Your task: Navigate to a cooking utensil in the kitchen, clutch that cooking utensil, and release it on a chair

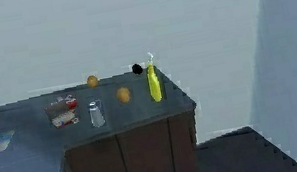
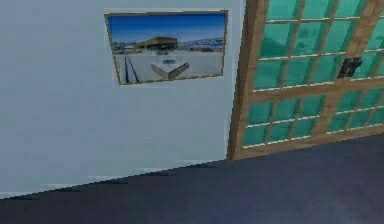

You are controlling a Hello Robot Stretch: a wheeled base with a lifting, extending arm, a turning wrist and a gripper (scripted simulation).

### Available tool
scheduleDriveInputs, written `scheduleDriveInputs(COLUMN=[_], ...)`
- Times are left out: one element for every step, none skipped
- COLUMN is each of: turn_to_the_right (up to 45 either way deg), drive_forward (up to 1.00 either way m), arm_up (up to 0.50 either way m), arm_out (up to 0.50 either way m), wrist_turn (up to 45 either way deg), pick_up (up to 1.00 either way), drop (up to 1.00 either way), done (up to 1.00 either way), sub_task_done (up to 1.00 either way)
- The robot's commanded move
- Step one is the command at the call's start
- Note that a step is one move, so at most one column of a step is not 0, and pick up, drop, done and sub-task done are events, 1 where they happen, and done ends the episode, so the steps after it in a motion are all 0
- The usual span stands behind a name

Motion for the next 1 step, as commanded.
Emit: scheduleDriveInputs(turn_to_the_right=[-45.0], drive_forward=[0.0], arm_up=[0.0], arm_out=[0.0], wrist_turn=[0.0], pick_up=[0.0], drop=[0.0], done=[0.0], sub_task_done=[0.0])
